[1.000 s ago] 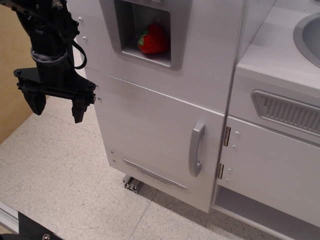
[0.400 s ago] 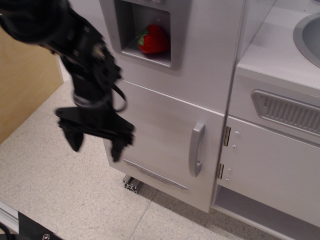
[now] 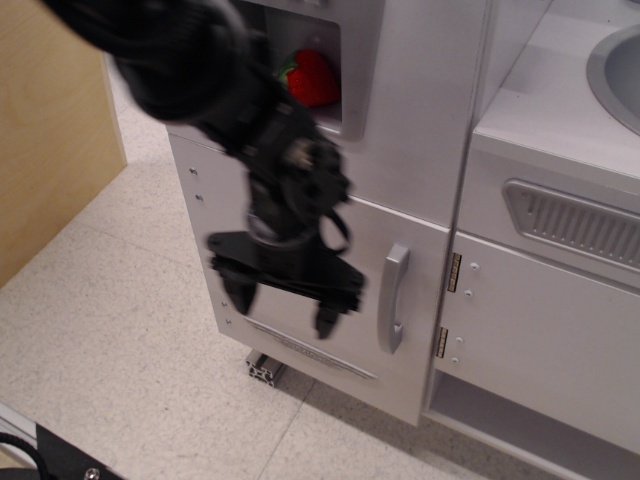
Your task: Open low fridge
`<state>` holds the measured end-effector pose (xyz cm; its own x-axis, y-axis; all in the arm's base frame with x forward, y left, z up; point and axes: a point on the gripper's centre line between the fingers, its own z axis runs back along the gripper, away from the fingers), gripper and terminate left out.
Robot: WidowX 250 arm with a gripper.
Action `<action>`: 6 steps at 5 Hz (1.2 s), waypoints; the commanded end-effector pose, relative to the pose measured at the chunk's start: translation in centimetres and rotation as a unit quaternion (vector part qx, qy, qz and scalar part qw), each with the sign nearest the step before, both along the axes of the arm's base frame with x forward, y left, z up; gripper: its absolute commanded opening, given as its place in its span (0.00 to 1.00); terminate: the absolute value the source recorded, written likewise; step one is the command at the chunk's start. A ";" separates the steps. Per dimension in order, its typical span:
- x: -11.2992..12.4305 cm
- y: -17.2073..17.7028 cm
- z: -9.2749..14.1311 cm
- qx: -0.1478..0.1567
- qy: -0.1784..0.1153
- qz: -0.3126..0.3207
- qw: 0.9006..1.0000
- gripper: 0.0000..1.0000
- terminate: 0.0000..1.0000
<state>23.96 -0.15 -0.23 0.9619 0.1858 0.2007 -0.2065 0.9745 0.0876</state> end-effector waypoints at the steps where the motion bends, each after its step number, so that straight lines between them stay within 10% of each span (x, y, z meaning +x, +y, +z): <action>1: 4.4 -3.7 -1.9 -0.002 -0.025 -0.037 0.999 1.00 0.00; 4: 7.2 -4.3 -3.9 0.017 -0.061 -0.062 0.996 1.00 0.00; 5: 7.2 -4.1 -3.5 0.009 -0.069 -0.065 0.995 0.00 0.00; 6: 7.2 -4.2 -3.4 0.006 -0.076 -0.071 0.995 0.00 0.00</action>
<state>30.53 -4.17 -5.31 0.9539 0.0458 0.2966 -0.0759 0.9930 0.0909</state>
